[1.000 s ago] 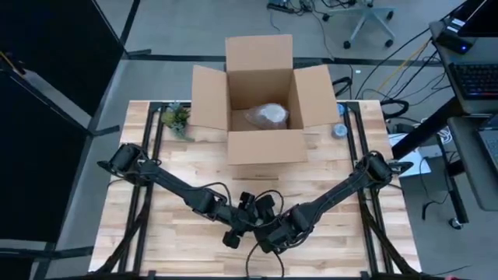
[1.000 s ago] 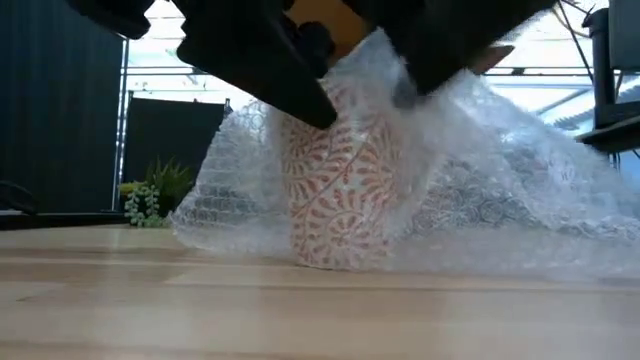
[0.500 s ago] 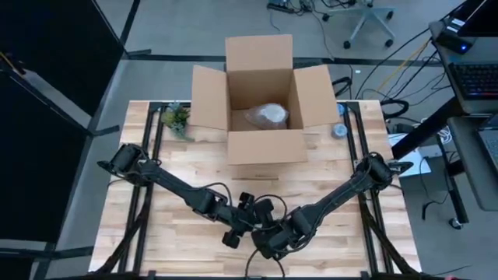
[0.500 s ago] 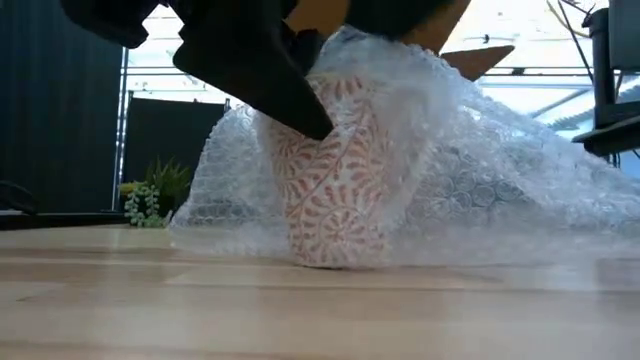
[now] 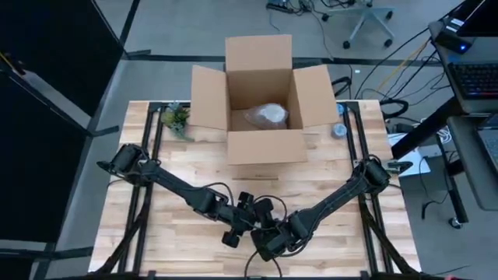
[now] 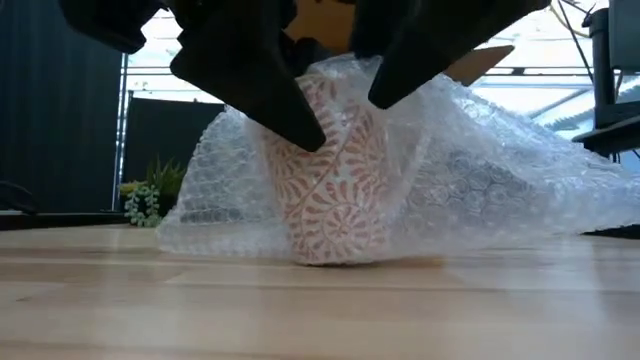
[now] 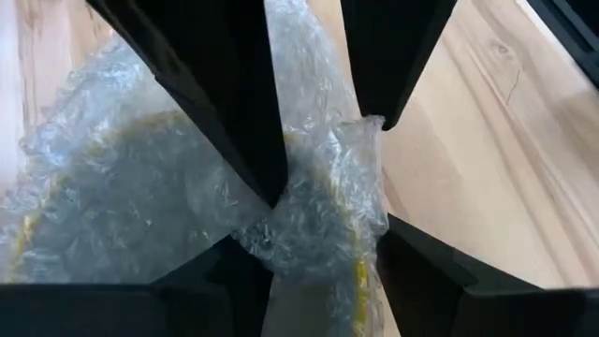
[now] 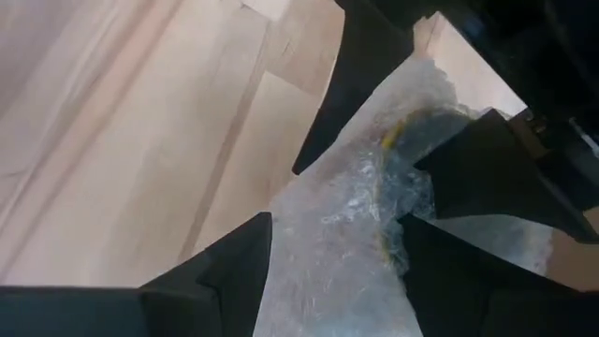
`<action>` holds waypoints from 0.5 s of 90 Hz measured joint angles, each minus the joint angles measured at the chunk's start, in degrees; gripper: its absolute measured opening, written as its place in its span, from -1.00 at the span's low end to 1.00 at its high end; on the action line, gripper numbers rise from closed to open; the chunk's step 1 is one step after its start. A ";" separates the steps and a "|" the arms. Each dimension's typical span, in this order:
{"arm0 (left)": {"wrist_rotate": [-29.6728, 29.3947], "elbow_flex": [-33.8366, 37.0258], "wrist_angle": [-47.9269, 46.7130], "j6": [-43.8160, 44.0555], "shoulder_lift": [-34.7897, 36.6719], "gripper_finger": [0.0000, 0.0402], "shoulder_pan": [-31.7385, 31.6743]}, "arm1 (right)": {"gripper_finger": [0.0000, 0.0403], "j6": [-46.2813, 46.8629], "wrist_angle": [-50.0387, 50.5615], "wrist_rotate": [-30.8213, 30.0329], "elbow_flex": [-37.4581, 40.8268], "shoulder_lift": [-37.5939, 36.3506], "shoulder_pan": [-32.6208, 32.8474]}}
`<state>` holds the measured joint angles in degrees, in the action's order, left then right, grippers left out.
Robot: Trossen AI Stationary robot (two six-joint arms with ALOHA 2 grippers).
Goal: Wrap mug
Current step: Wrap the orange mug with bubble wrap
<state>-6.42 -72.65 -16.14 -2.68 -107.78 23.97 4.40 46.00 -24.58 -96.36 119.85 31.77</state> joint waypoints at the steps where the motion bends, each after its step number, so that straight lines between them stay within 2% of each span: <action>1: 0.00 -0.09 -0.26 0.00 0.05 -0.19 0.00 | -0.01 0.13 -0.01 -0.01 0.00 0.00 0.00; 27: -0.39 -1.28 -6.09 2.28 1.93 -0.19 0.02 | -0.01 0.78 -0.28 0.08 0.04 0.05 -0.20; 45: -1.99 -1.94 -4.08 1.74 2.83 -0.19 0.07 | -0.01 0.91 0.36 2.75 0.32 0.59 -0.35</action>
<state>-8.40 -74.59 -20.22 -0.94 -104.96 24.03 5.31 46.36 -21.83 -96.03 120.44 31.42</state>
